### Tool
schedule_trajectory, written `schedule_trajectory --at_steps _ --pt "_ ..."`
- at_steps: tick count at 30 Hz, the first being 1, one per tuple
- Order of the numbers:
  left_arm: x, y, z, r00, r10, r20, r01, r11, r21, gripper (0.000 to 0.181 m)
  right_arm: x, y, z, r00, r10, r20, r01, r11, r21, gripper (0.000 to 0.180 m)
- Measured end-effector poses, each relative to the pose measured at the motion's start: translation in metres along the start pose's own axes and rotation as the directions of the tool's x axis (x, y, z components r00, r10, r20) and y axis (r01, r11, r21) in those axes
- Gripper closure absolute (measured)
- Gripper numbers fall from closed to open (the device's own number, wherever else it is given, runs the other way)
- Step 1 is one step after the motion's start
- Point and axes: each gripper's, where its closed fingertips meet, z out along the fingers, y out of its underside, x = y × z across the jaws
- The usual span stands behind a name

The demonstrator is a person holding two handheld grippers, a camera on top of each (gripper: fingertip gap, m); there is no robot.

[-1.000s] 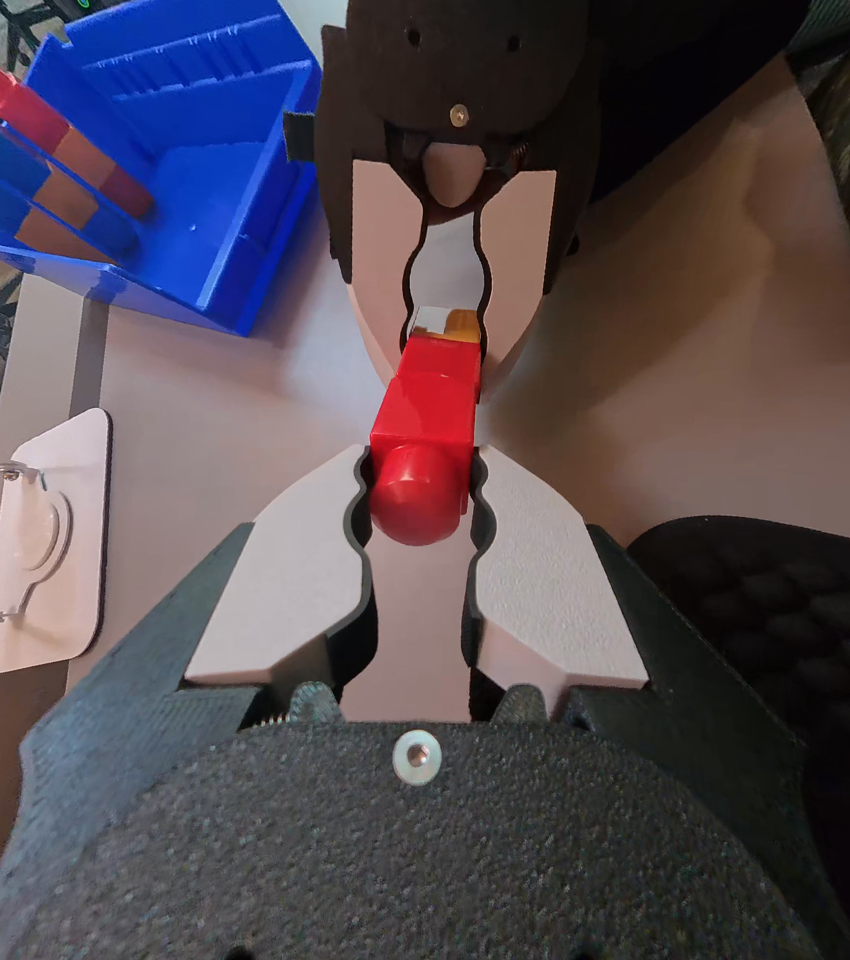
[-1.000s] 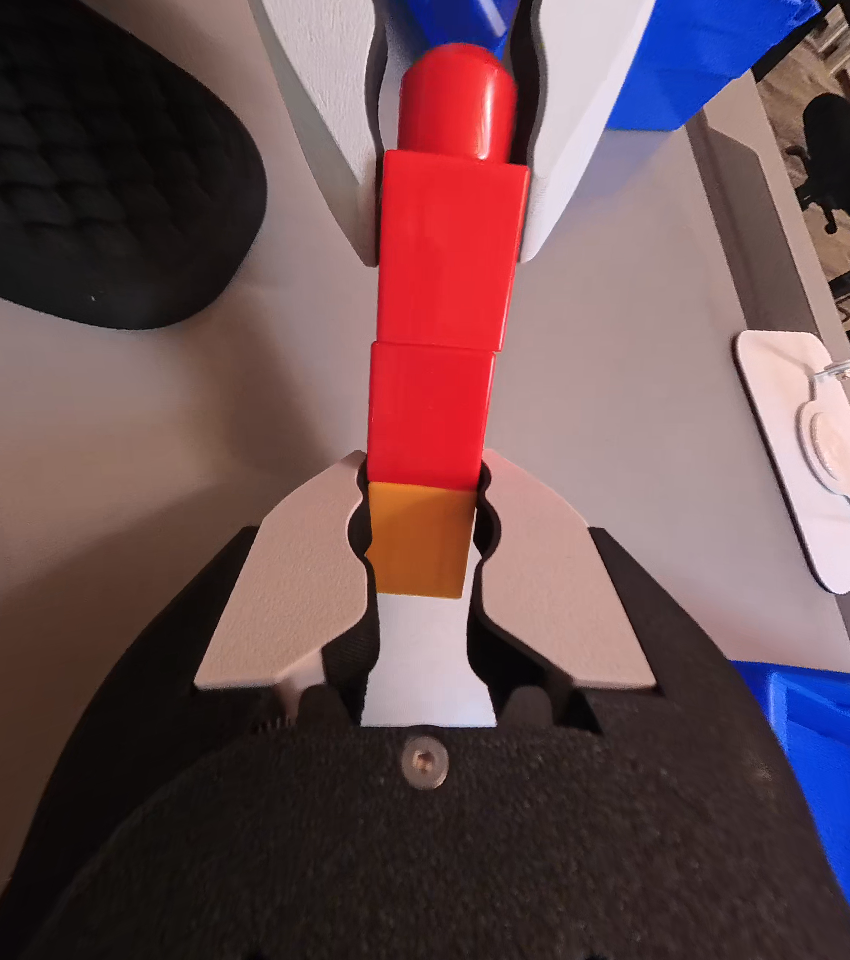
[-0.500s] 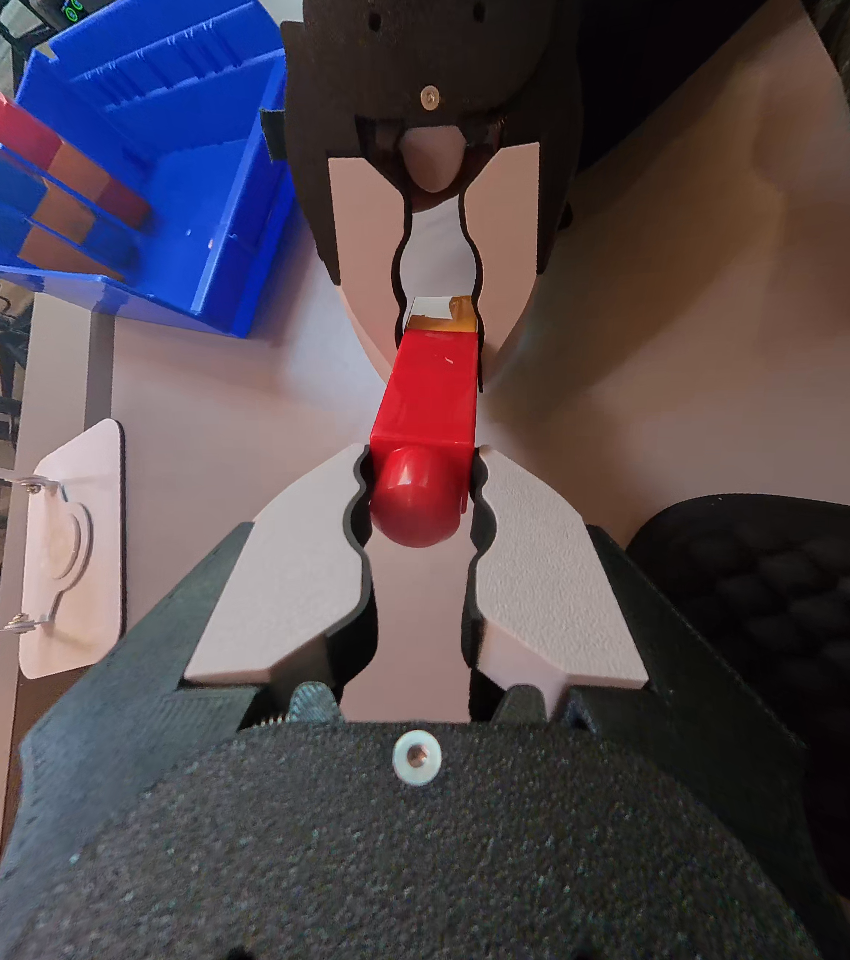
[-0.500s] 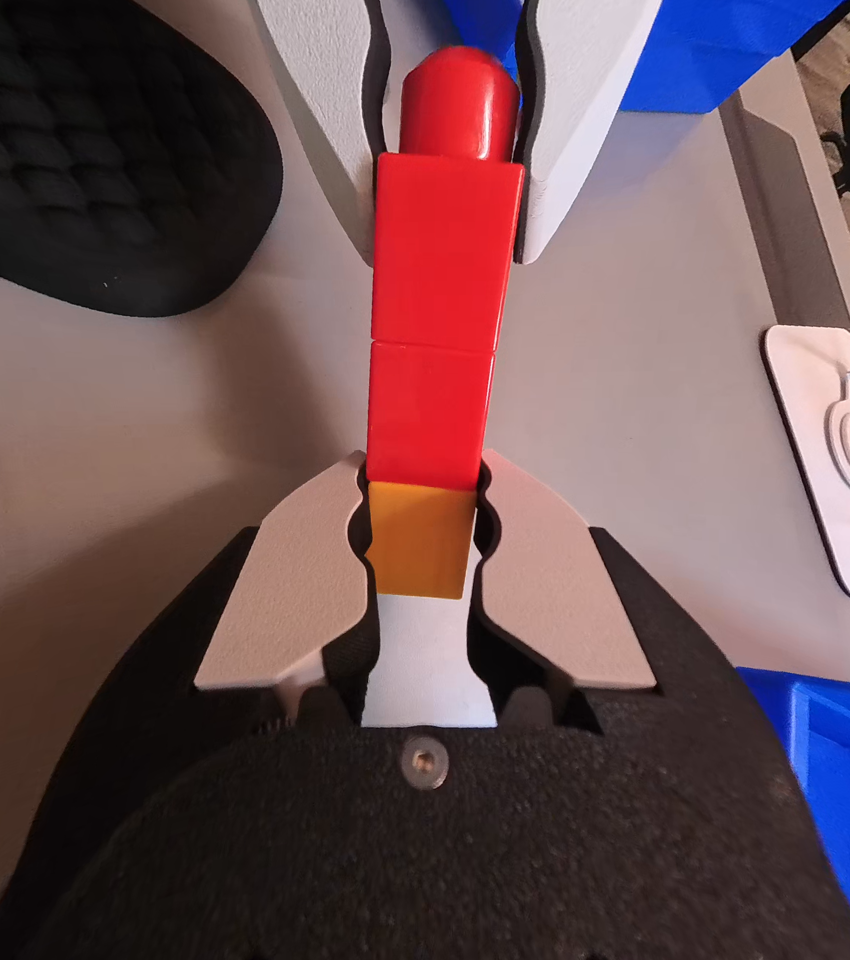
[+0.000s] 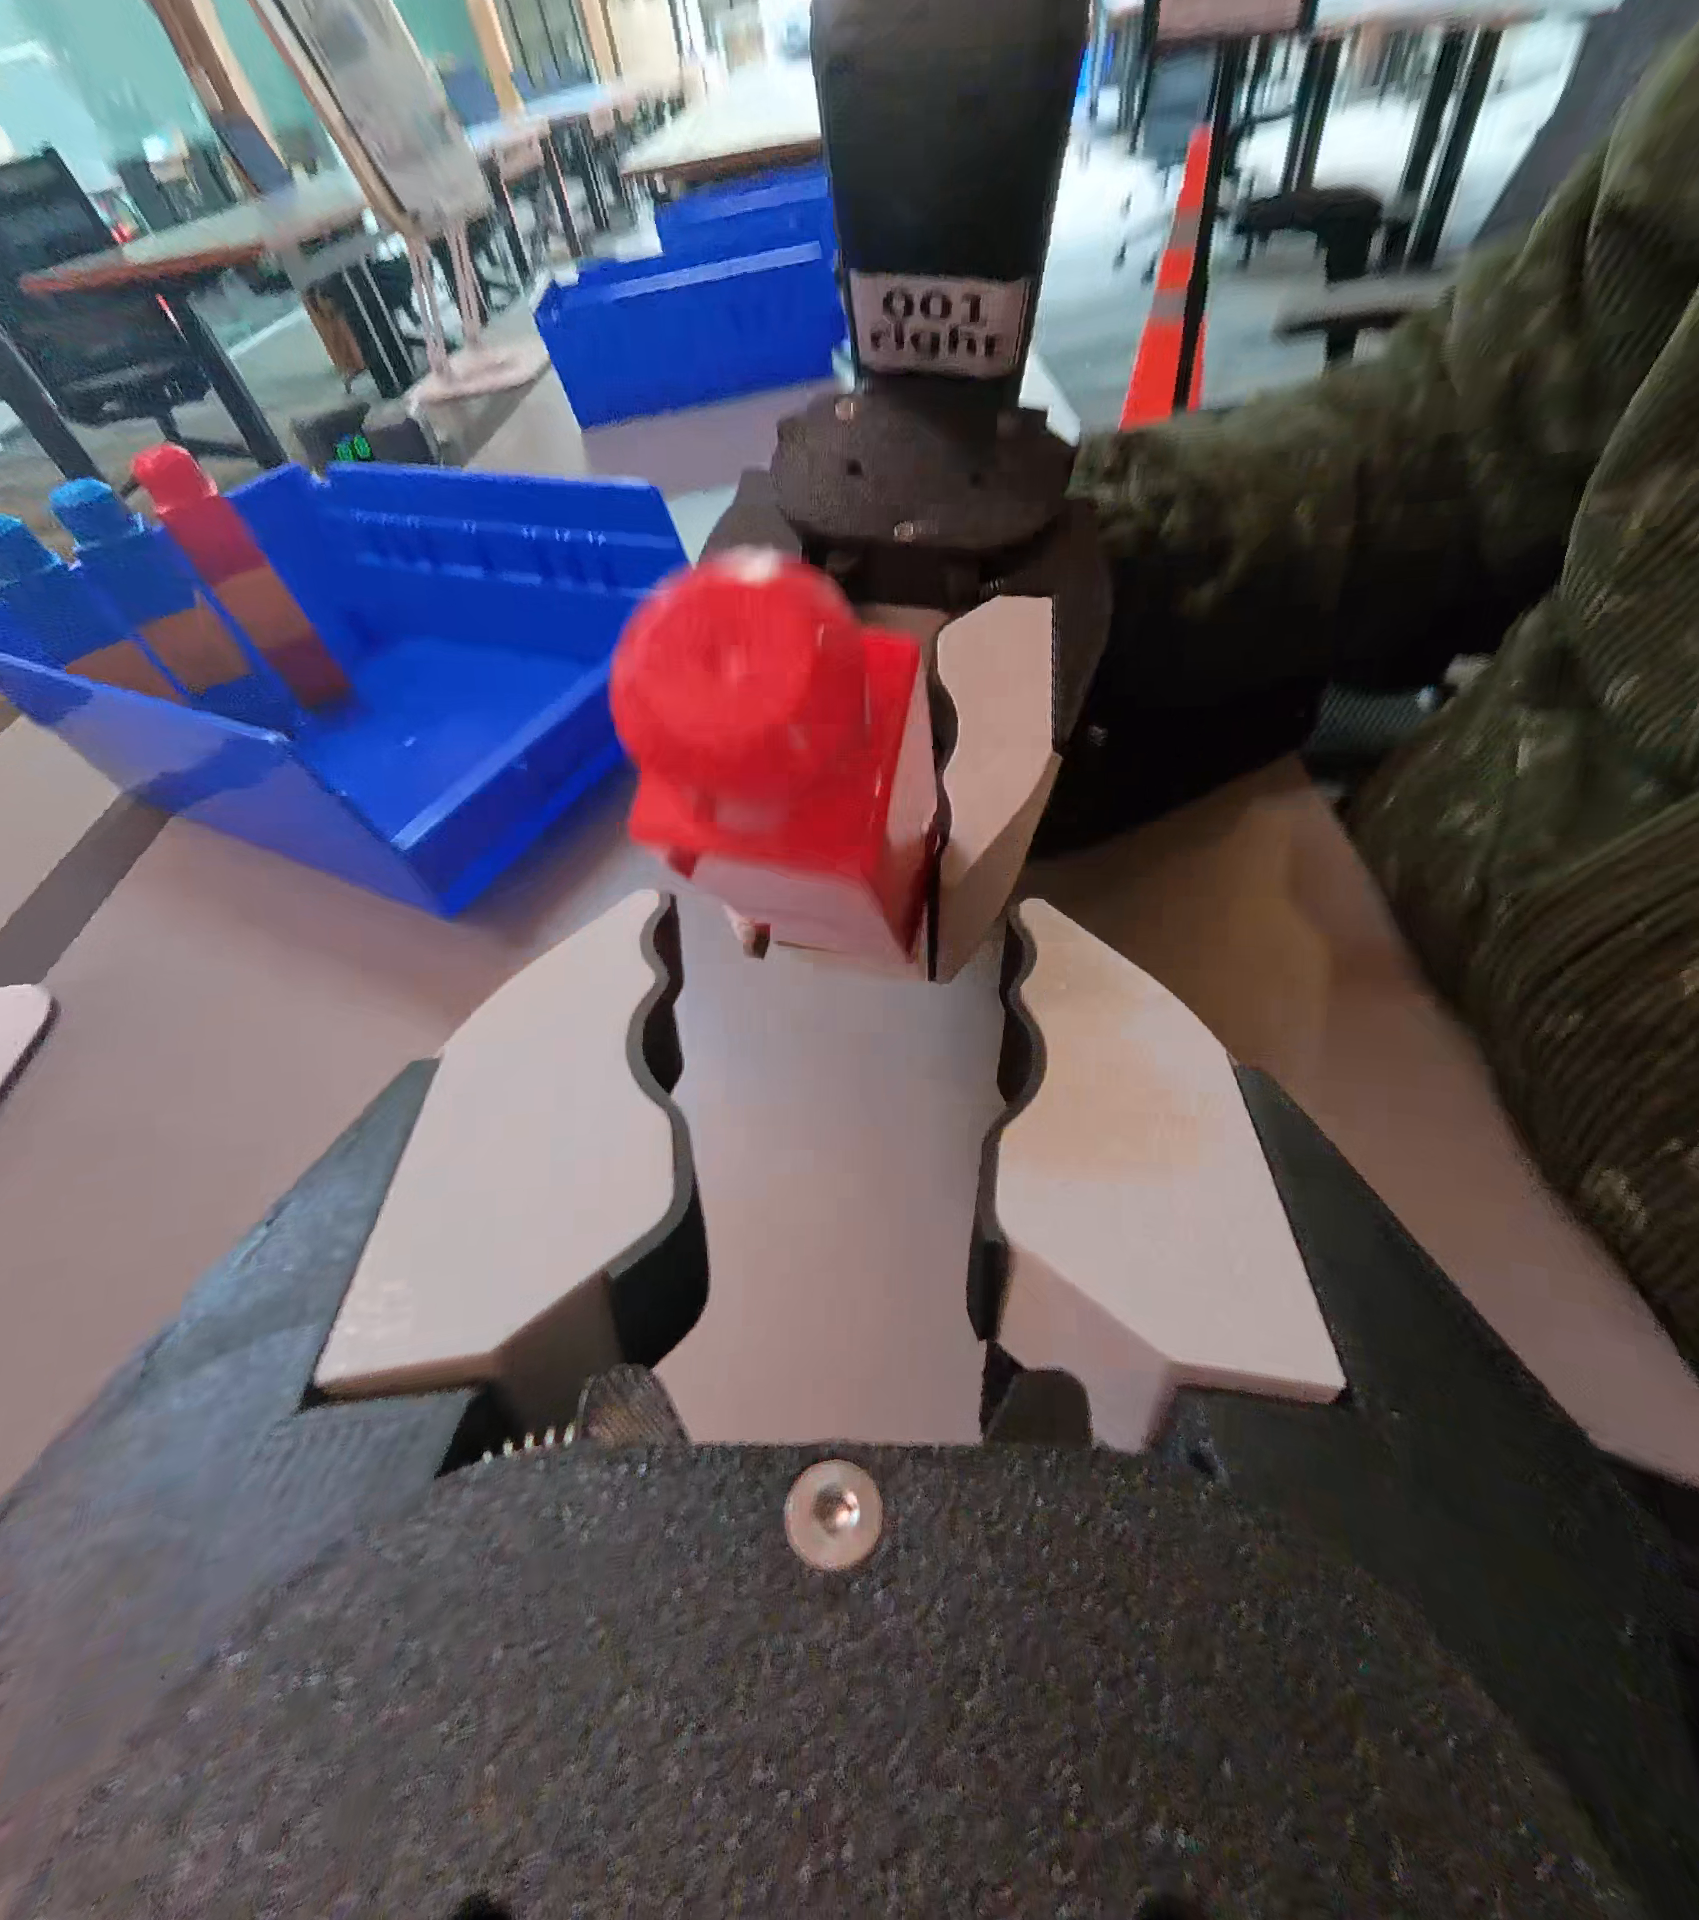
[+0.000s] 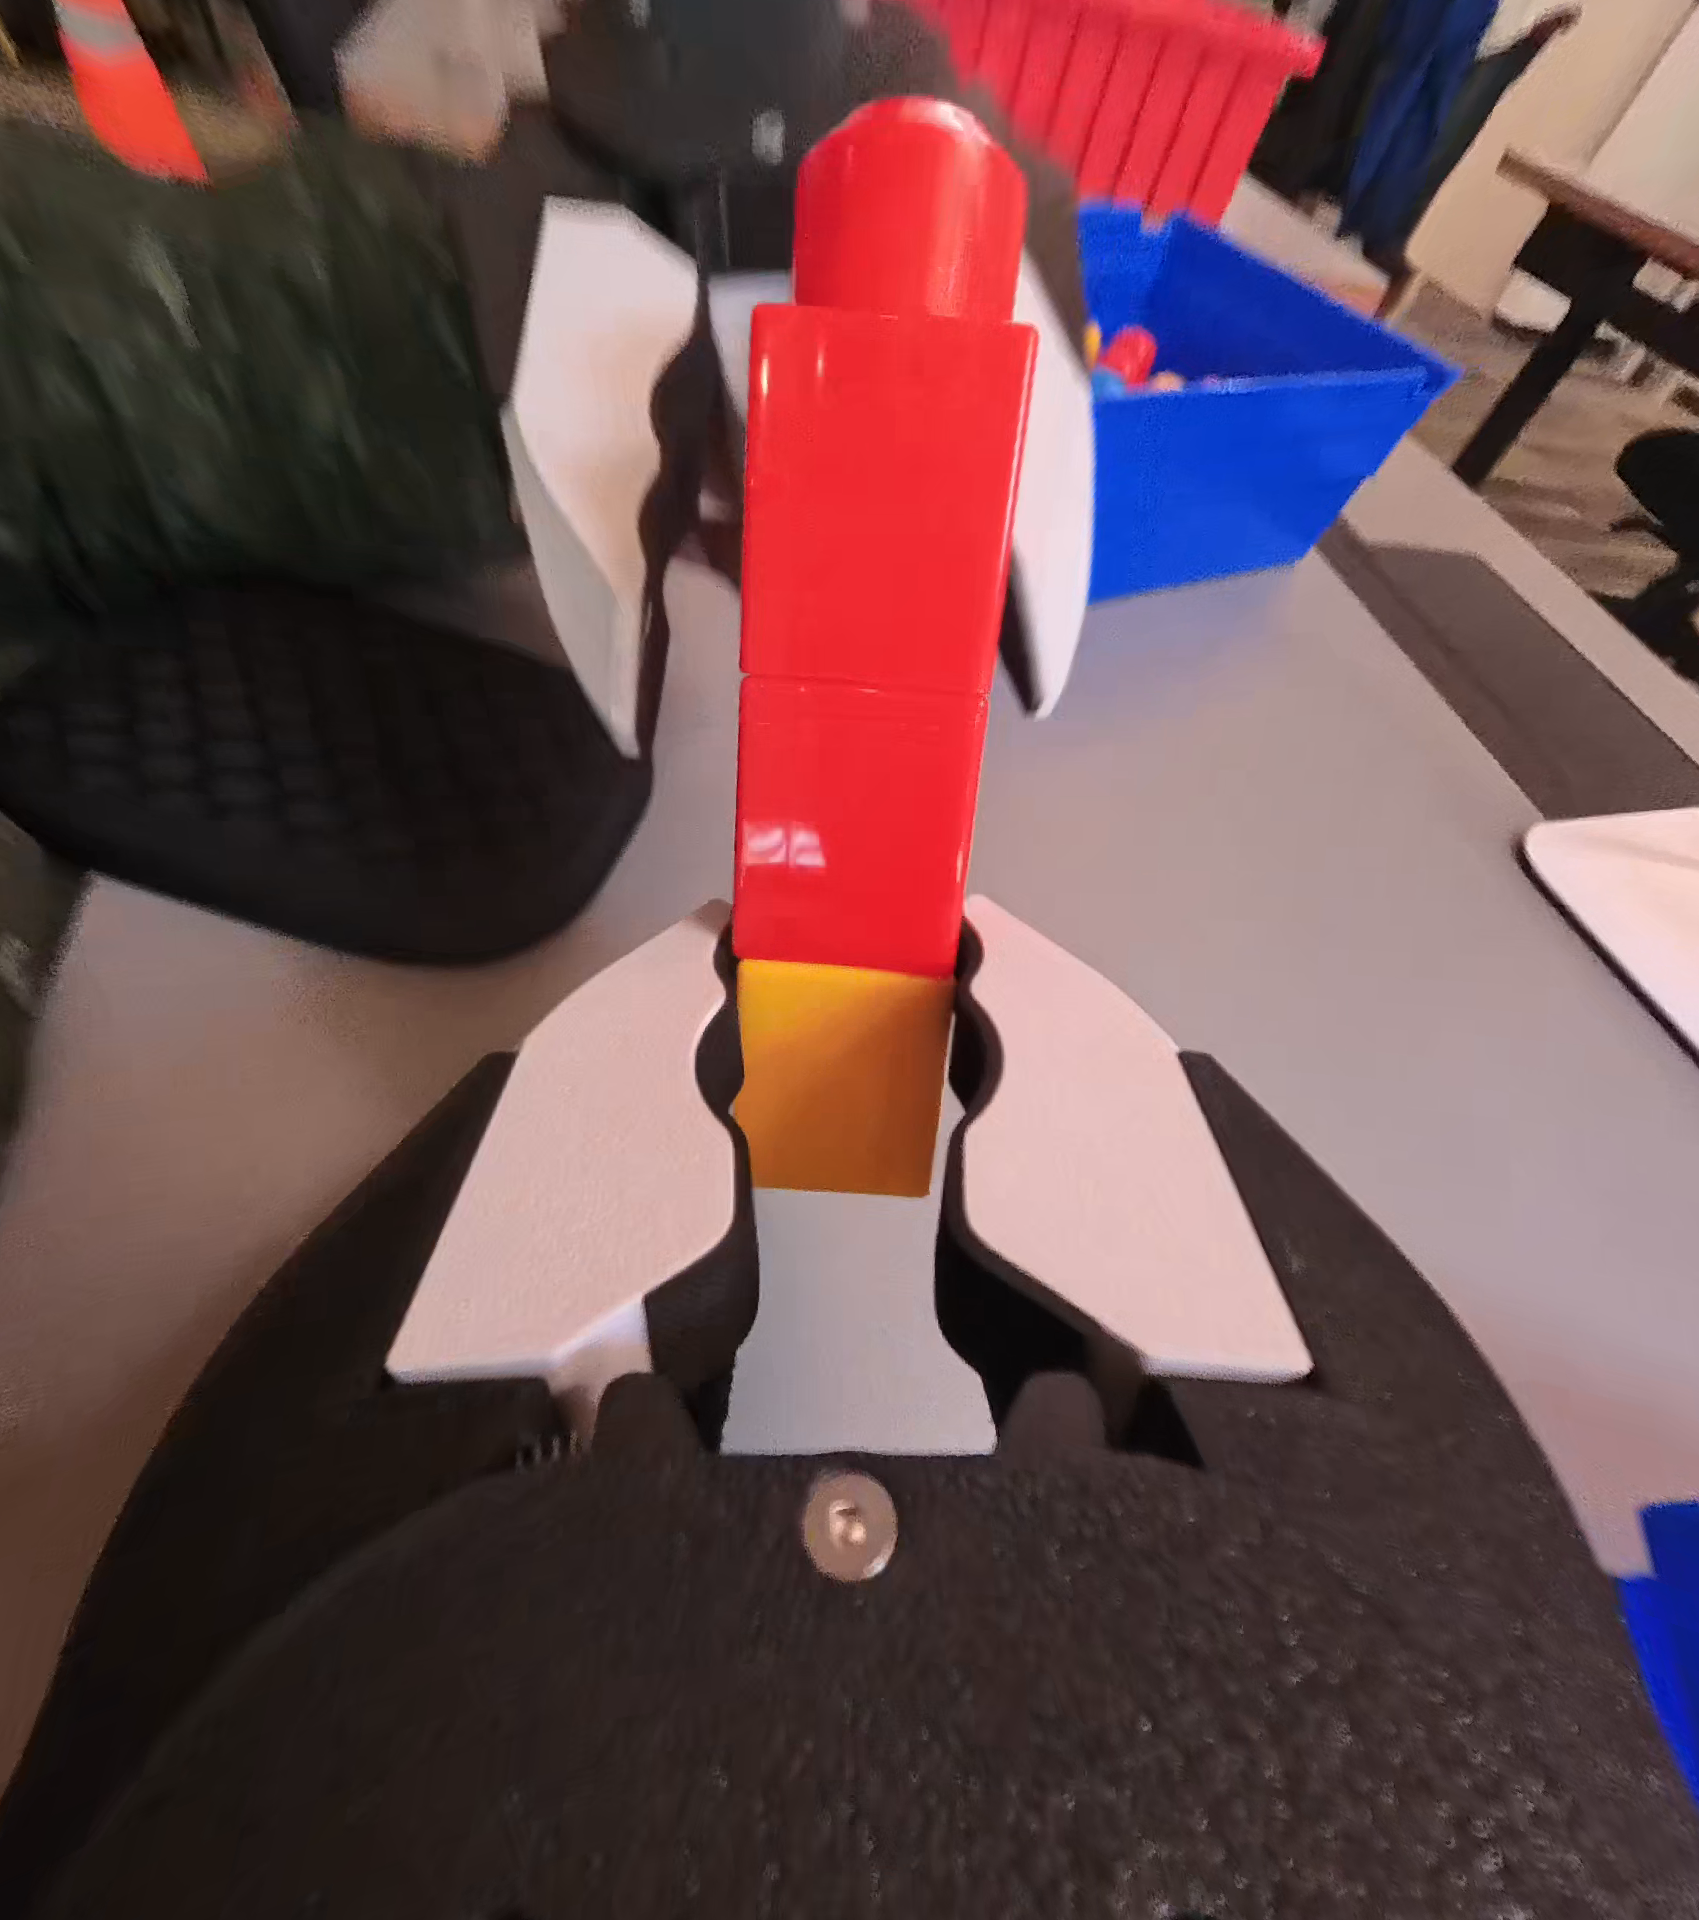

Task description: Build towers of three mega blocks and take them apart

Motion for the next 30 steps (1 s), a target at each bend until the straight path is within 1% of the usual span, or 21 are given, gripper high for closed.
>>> schedule_trajectory --at_steps 2,4,6,9,11,12,14,16,18,21,22,23,24,26,28,30 --pt "-0.002 -0.009 0.006 0.999 -0.040 0.014 0.039 0.995 0.095 0.128 -0.003 -0.013 -0.005 0.997 0.054 0.053 -0.059 0.993 0.099 0.143" --pt "0.001 -0.019 0.011 0.998 -0.070 -0.008 0.071 0.983 0.170 0.140 -0.009 -0.021 -0.007 0.989 0.093 0.114 -0.110 0.981 0.160 0.143" --pt "0.006 -0.018 0.014 0.997 -0.075 -0.030 0.078 0.984 0.158 0.144 -0.012 -0.019 -0.005 0.984 0.112 0.140 -0.133 0.980 0.149 0.143" --pt "0.002 -0.006 0.013 0.997 -0.075 0.002 0.075 0.996 0.054 0.145 -0.011 -0.001 0.003 0.982 0.139 0.131 -0.144 0.989 0.029 0.140" --pt "-0.008 0.009 0.008 0.997 -0.031 0.074 0.037 0.997 -0.070 0.145 -0.004 0.004 0.001 0.987 0.125 0.097 -0.126 0.992 -0.001 0.133" --pt "-0.013 0.017 0.005 0.993 0.014 0.117 0.003 0.990 -0.140 0.145 0.001 0.002 -0.003 0.989 0.123 0.079 -0.124 0.992 0.012 0.130" --pt "-0.018 0.032 -0.001 0.985 0.073 0.156 -0.031 0.965 -0.261 0.145 0.008 -0.008 -0.012 0.991 0.123 0.056 -0.126 0.990 0.062 0.129" --pt "-0.023 0.049 -0.004 0.972 0.151 0.183 -0.069 0.917 -0.392 0.145 0.011 -0.019 -0.019 0.993 0.109 0.045 -0.113 0.987 0.117 0.130" --pt "-0.019 0.060 -0.002 0.971 0.178 0.161 -0.086 0.884 -0.459 0.145 0.009 -0.022 -0.021 0.996 0.080 0.035 -0.084 0.988 0.127 0.130" --pt "-0.014 0.070 0.004 0.969 0.209 0.134 -0.112 0.850 -0.515 0.145 0.002 -0.016 -0.013 0.999 0.032 0.038 -0.035 0.996 0.081 0.132" --pt "-0.013 0.072 0.005 0.969 0.213 0.124 -0.118 0.843 -0.525 0.145 0.000 -0.013 -0.011 0.999 0.013 0.033 -0.015 0.998 0.062 0.140" --pt "-0.012 0.073 0.006 0.968 0.218 0.123 -0.123 0.841 -0.526 0.145 0.001 -0.013 -0.010 1.000 -0.016 0.011 0.015 0.998 0.060 0.151" --pt "-0.012 0.072 0.007 0.968 0.219 0.123 -0.126 0.846 -0.519 0.145 0.000 -0.014 -0.011 0.999 -0.035 0.005 0.035 0.997 0.062 0.152" --pt "-0.013 0.065 0.007 0.969 0.209 0.134 -0.122 0.871 -0.477 0.145 0.001 -0.018 -0.014 1.000 -0.025 0.004 0.025 0.997 0.070 0.152" --pt "-0.023 0.048 0.004 0.962 0.184 0.200 -0.100 0.924 -0.369 0.144 0.010 -0.027 -0.025 1.000 -0.009 -0.023 0.012 0.995 0.102 0.152" --pt "-0.042 0.029 -0.006 0.942 0.130 0.309 -0.057 0.970 -0.234 0.145 0.029 -0.039 -0.045 0.997 0.026 -0.073 -0.015 0.989 0.145 0.152"
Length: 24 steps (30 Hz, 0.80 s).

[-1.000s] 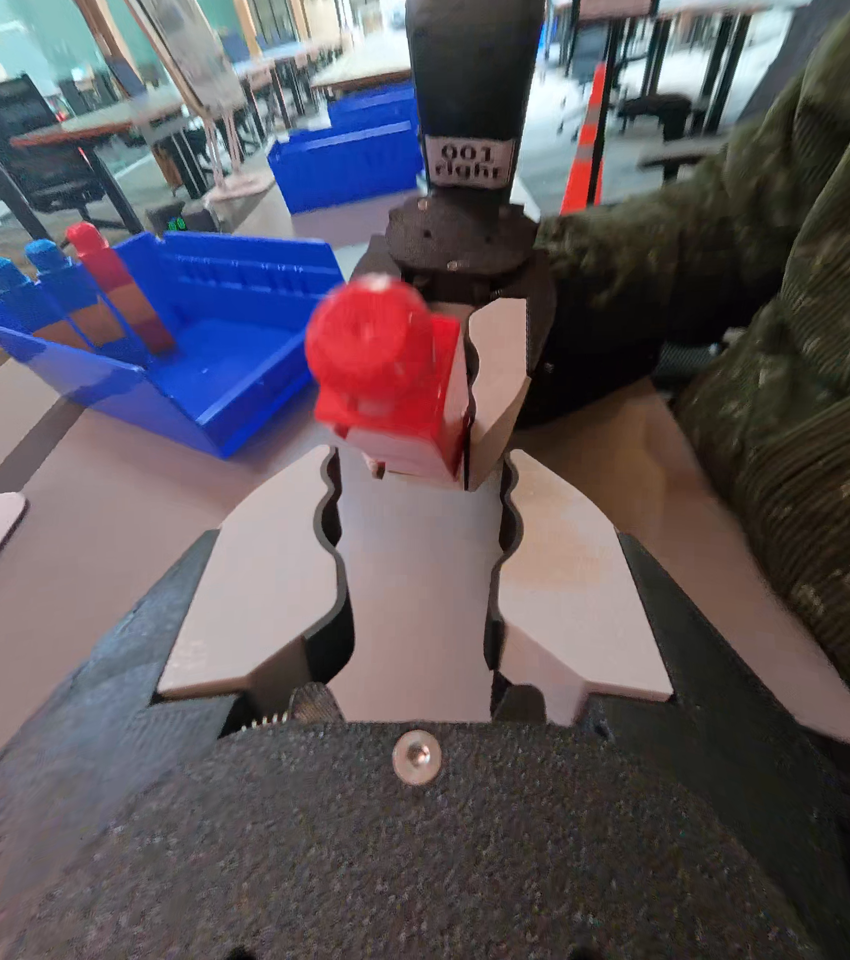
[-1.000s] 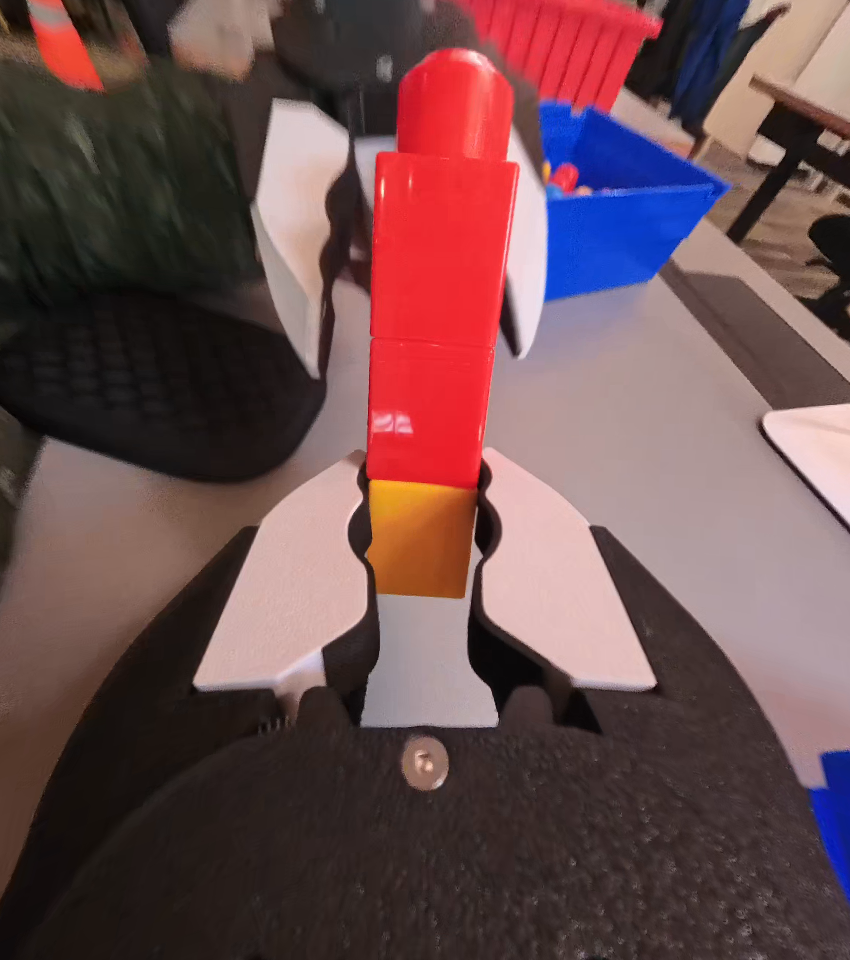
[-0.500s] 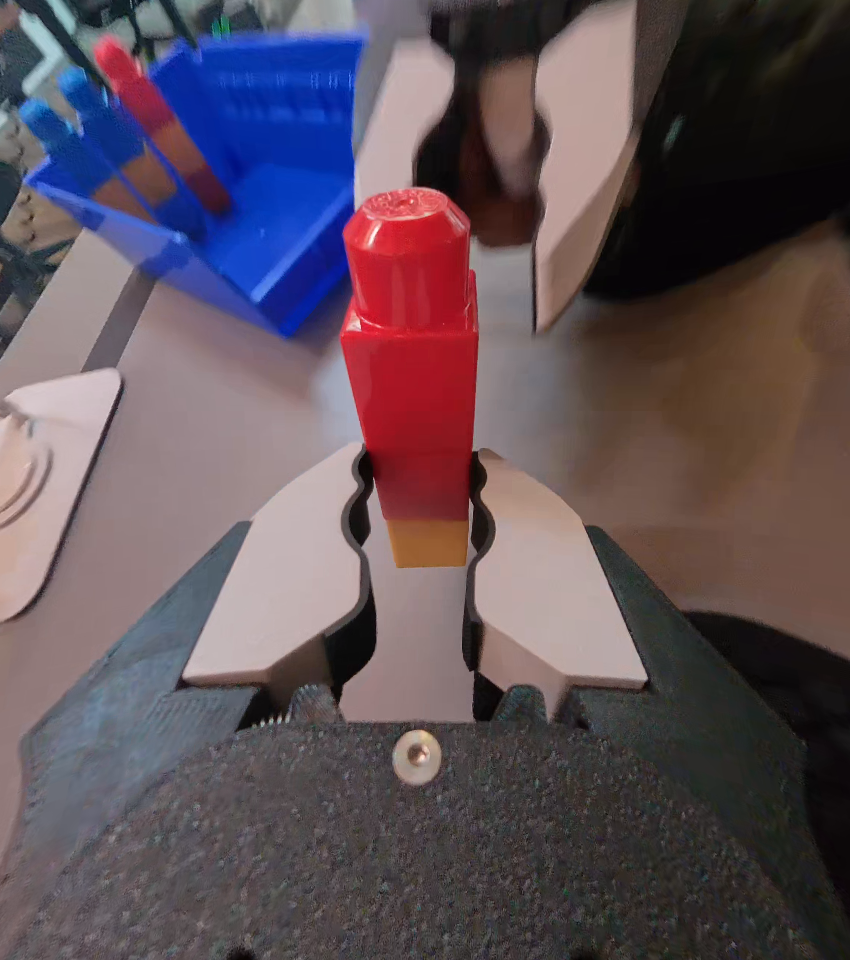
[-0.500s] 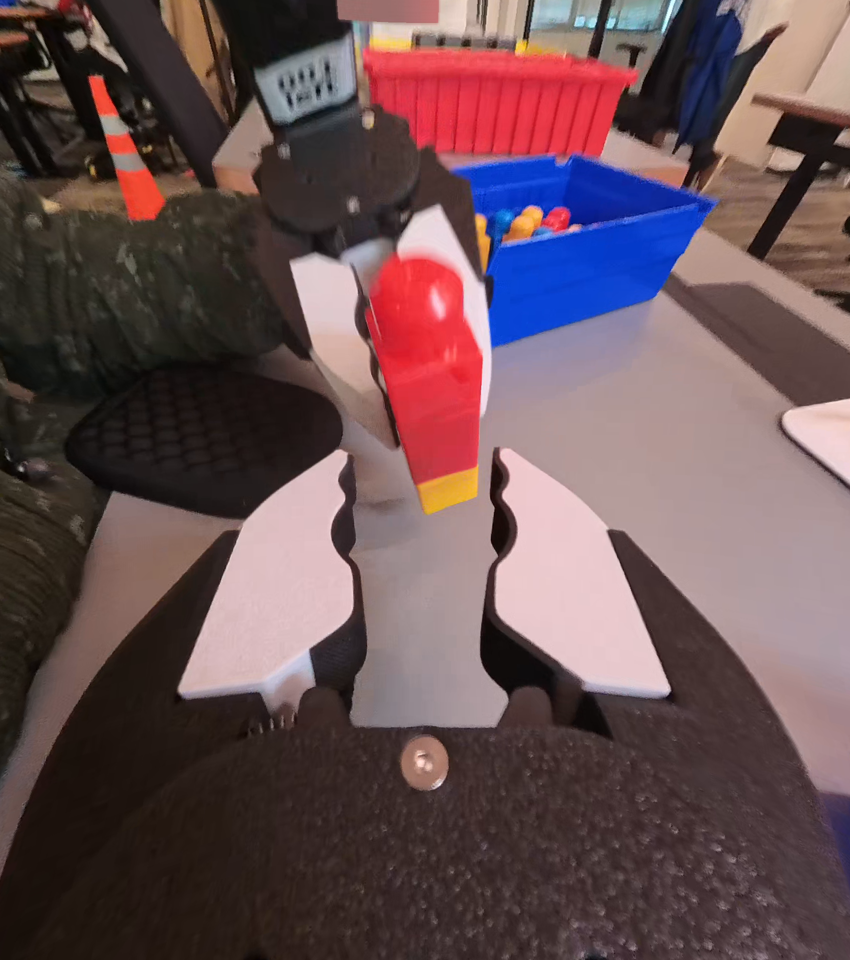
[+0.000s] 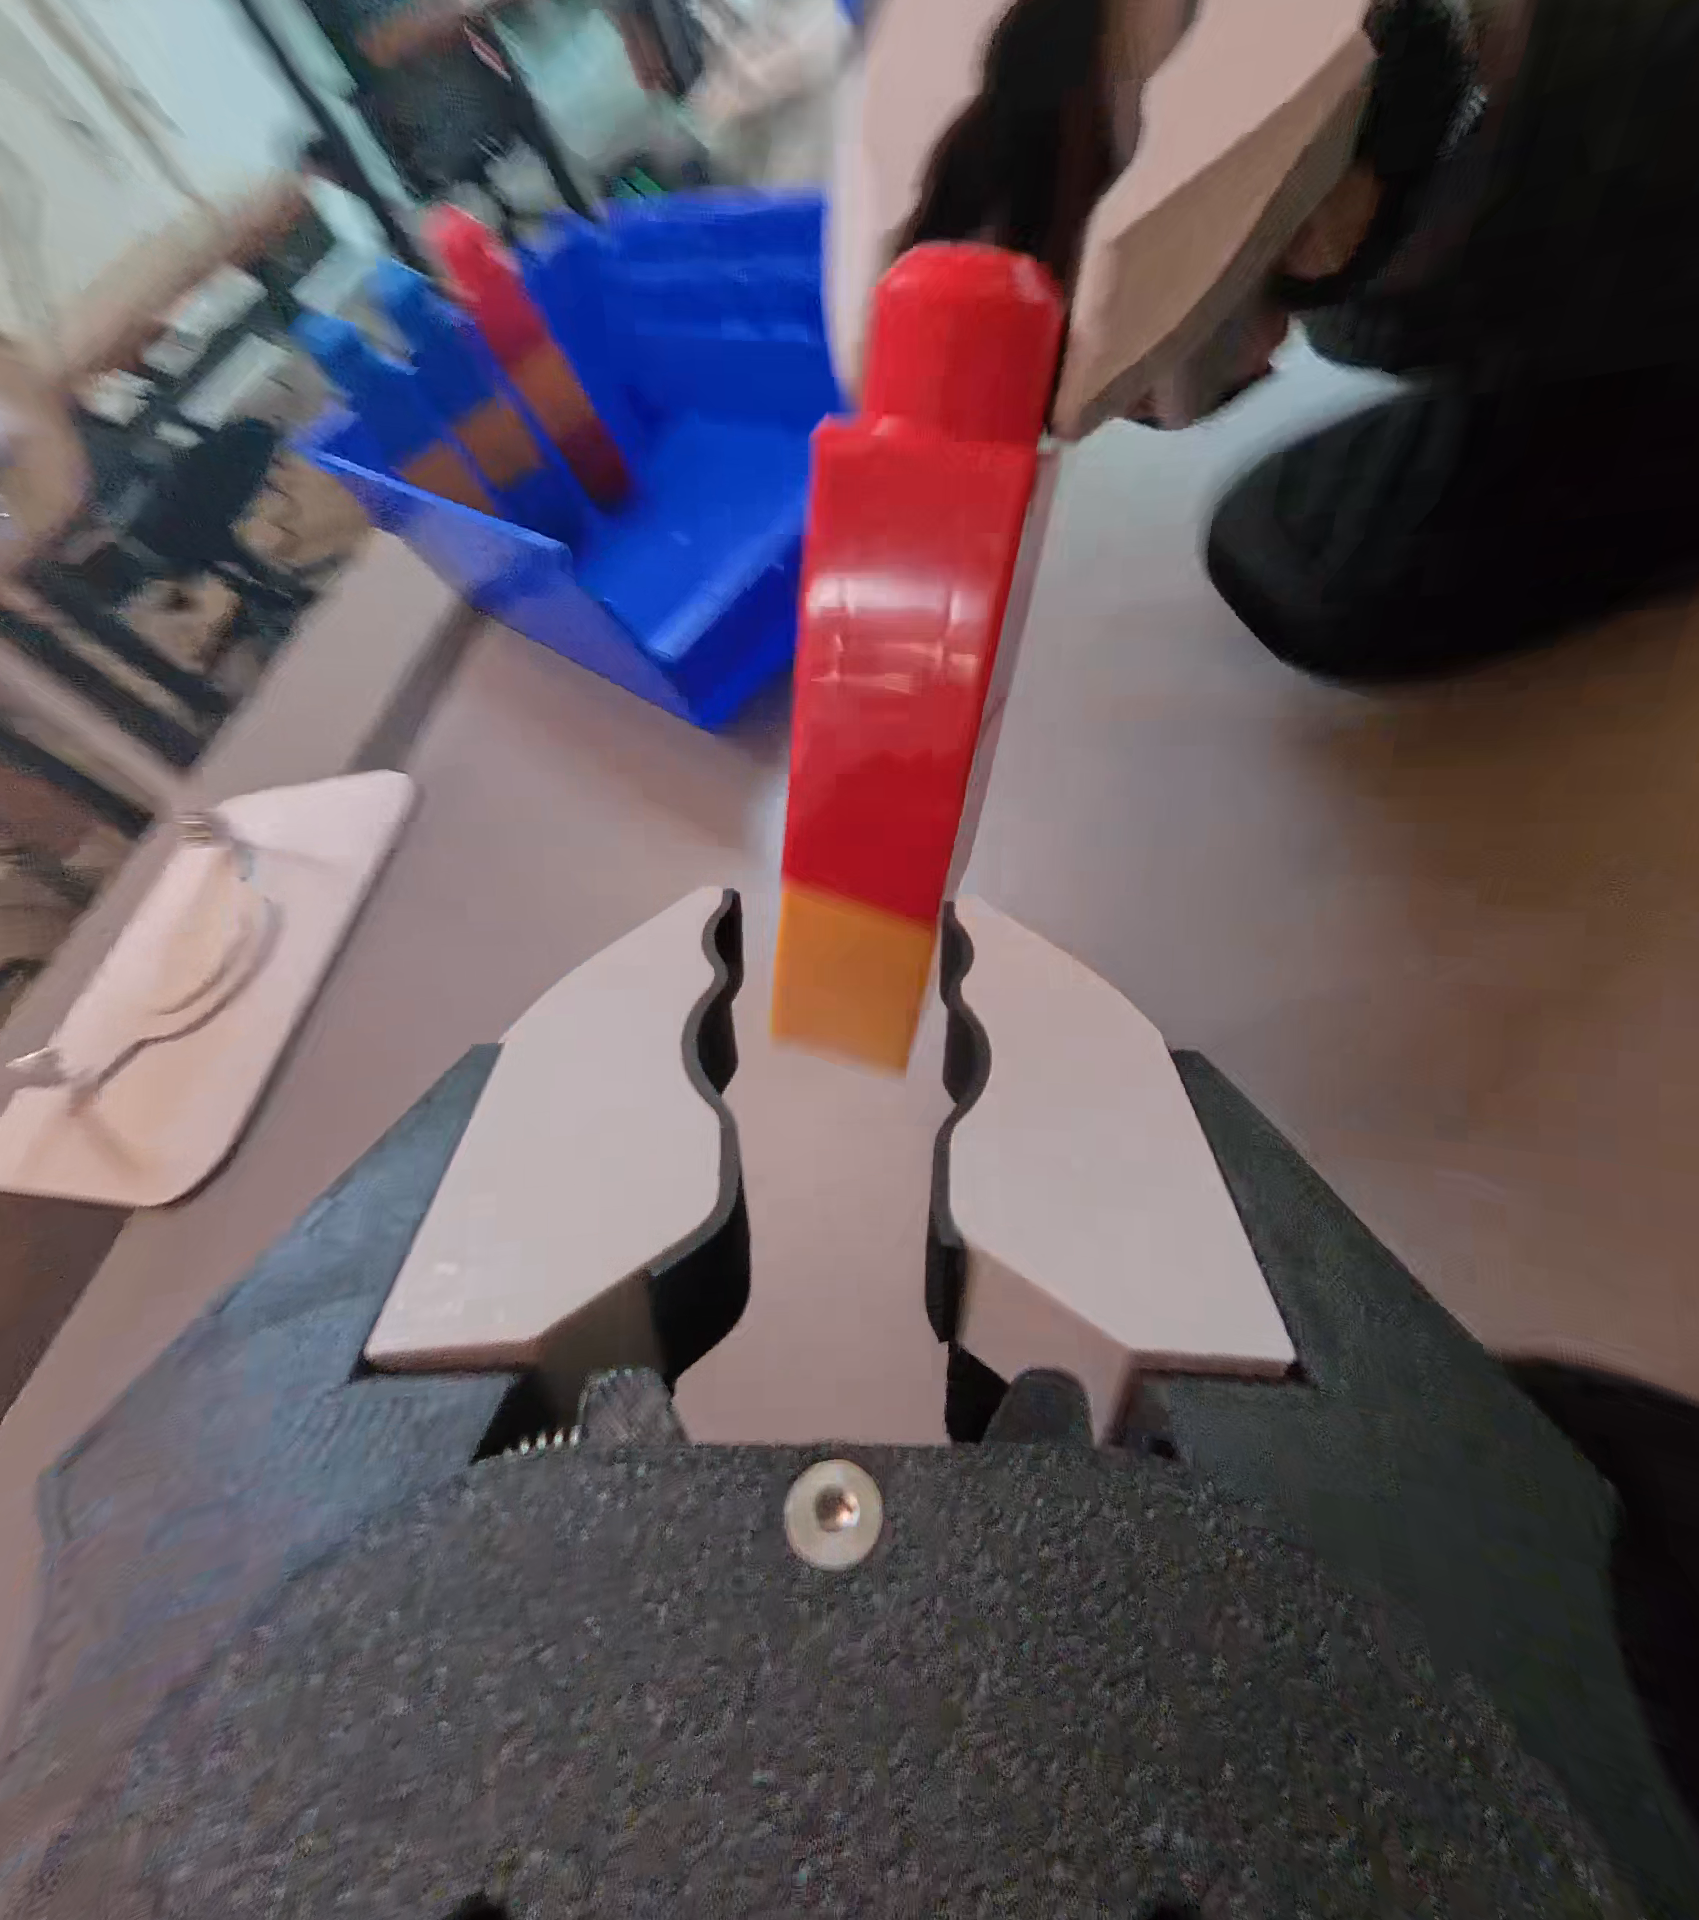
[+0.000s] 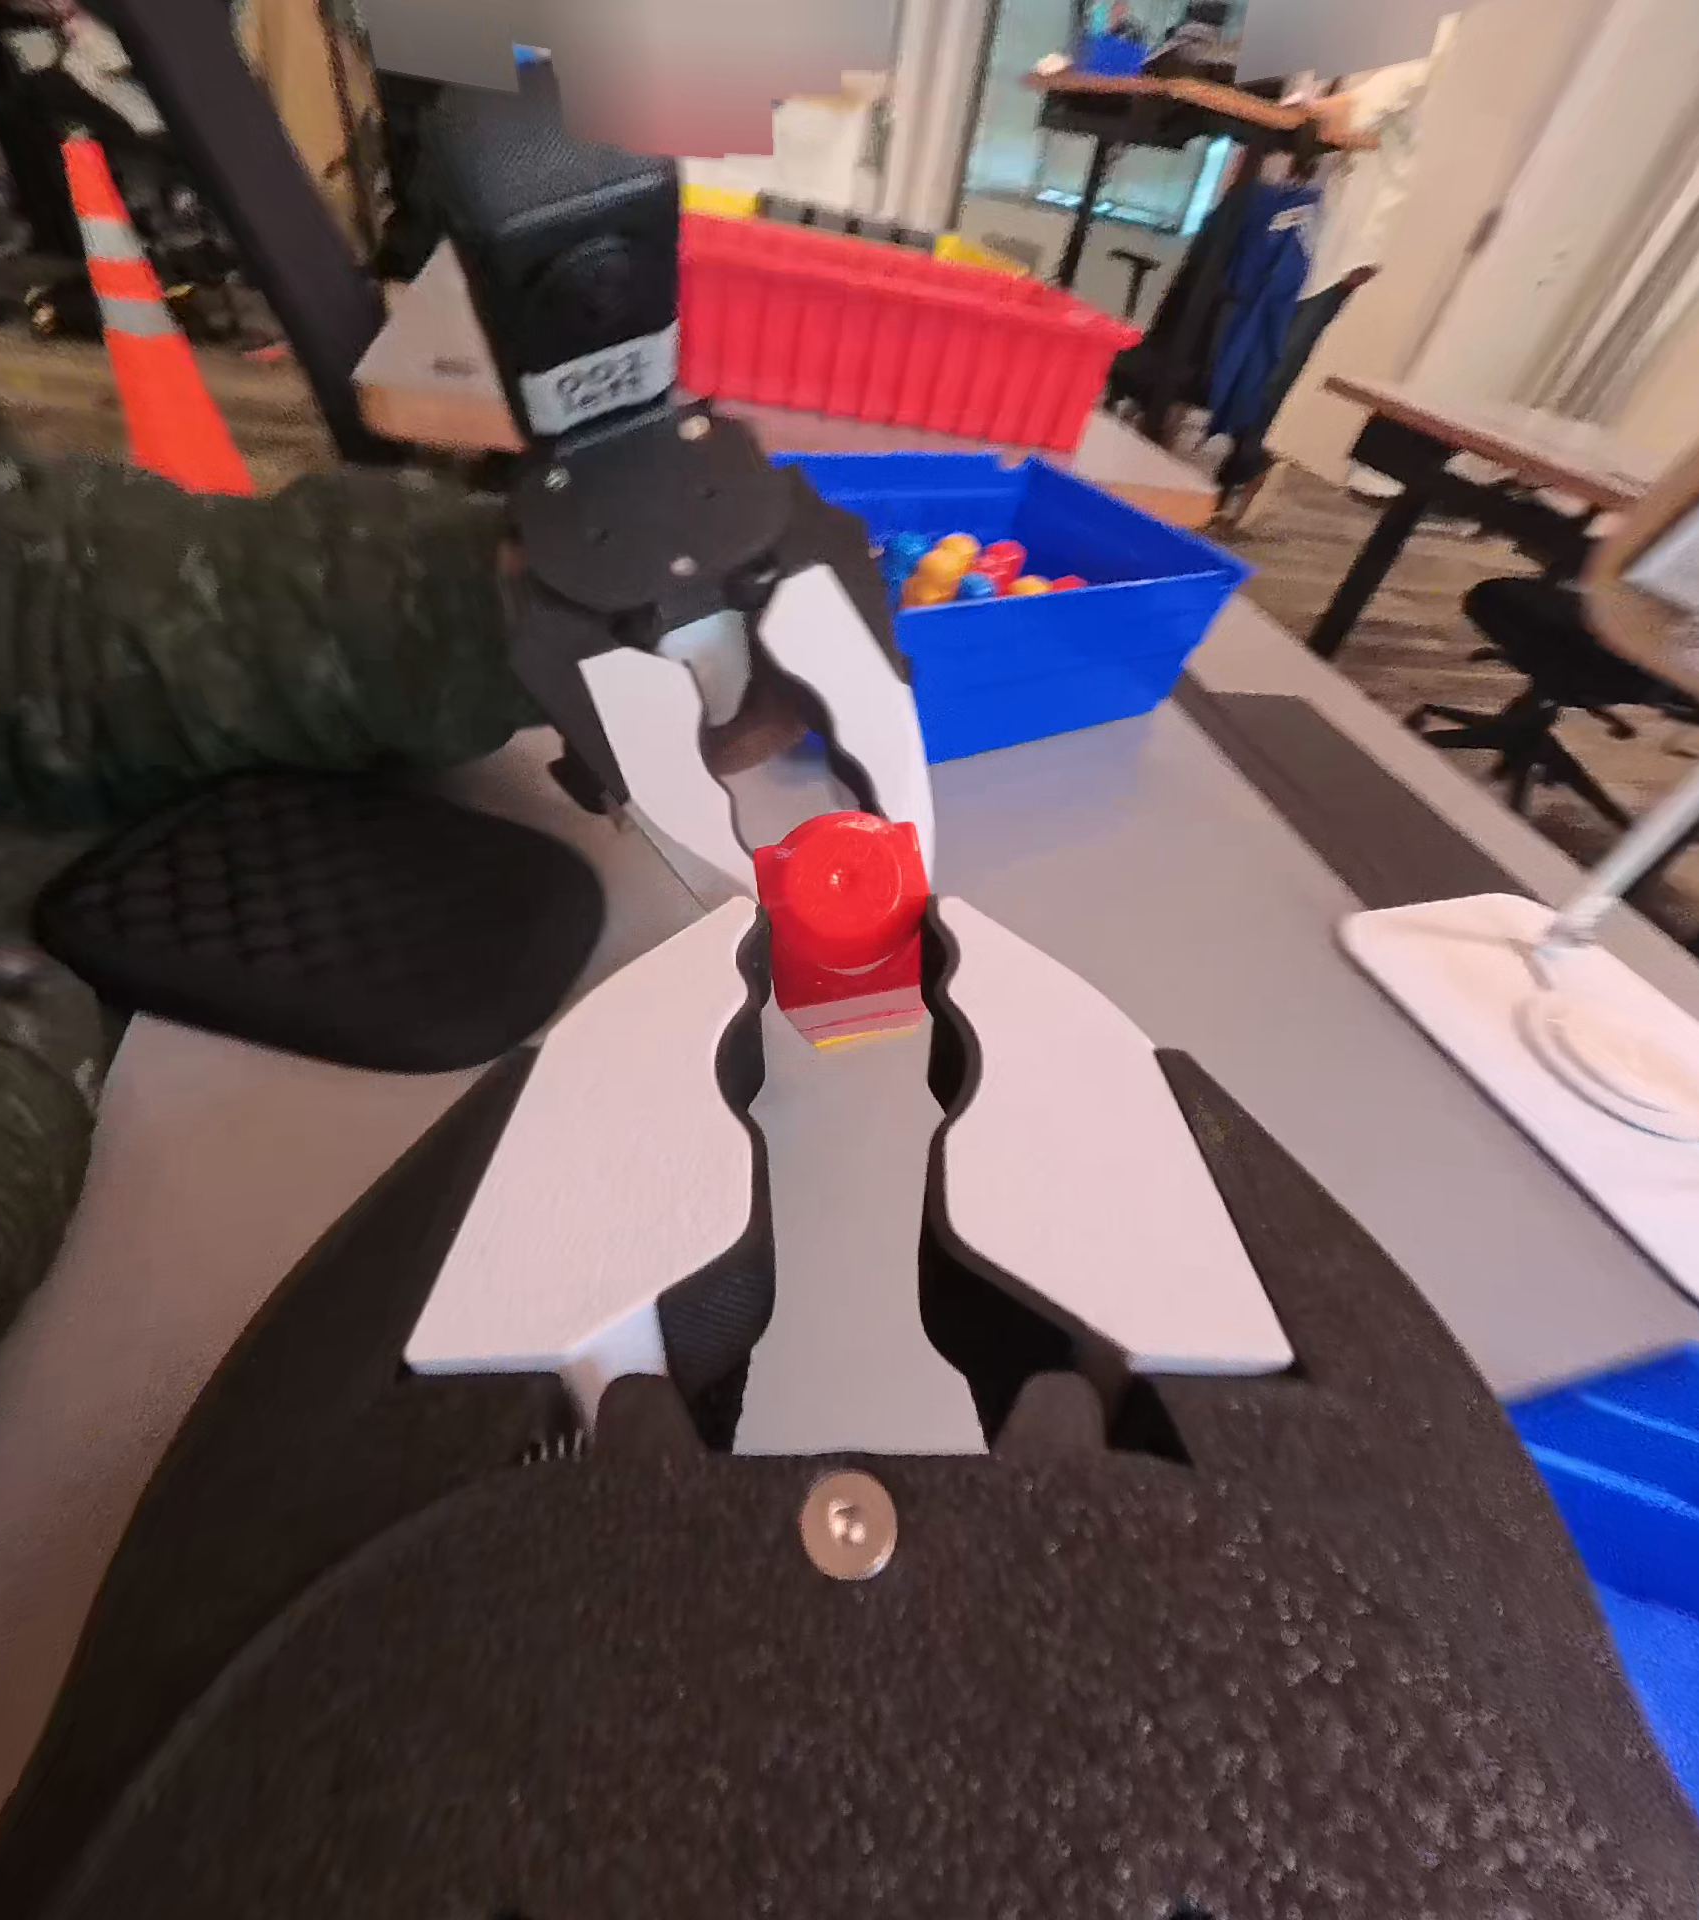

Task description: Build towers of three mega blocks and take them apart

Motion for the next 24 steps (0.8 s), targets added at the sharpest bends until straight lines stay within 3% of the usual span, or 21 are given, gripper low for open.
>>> schedule_trajectory --at_steps 5,8,11,14,17,24 --pt "-0.058 -0.014 -0.028 0.948 -0.240 0.210 0.177 0.944 0.279 0.181 0.107 -0.022 -0.077 0.933 0.029 -0.360 -0.047 0.998 -0.040 0.152" --pt "-0.073 -0.013 -0.037 0.912 -0.315 0.262 0.218 0.915 0.339 0.181 0.183 -0.012 -0.131 0.823 0.013 -0.568 -0.121 0.981 -0.152 0.152" --pt "-0.076 -0.014 -0.040 0.903 -0.315 0.290 0.204 0.912 0.355 0.181 0.256 0.024 -0.179 0.716 0.009 -0.698 -0.288 0.915 -0.284 0.152" --pt "-0.075 -0.013 -0.038 0.907 -0.291 0.304 0.182 0.923 0.340 0.181 0.306 0.069 -0.210 0.661 0.059 -0.748 -0.457 0.823 -0.339 0.152" --pt "-0.073 -0.010 -0.035 0.913 -0.258 0.315 0.156 0.937 0.313 0.181 0.337 0.103 -0.225 0.633 0.071 -0.771 -0.529 0.766 -0.364 0.152" --pt "-0.073 -0.007 -0.034 0.919 -0.247 0.308 0.151 0.940 0.305 0.181 0.365 0.148 -0.230 0.621 0.161 -0.767 -0.594 0.735 -0.327 0.152"
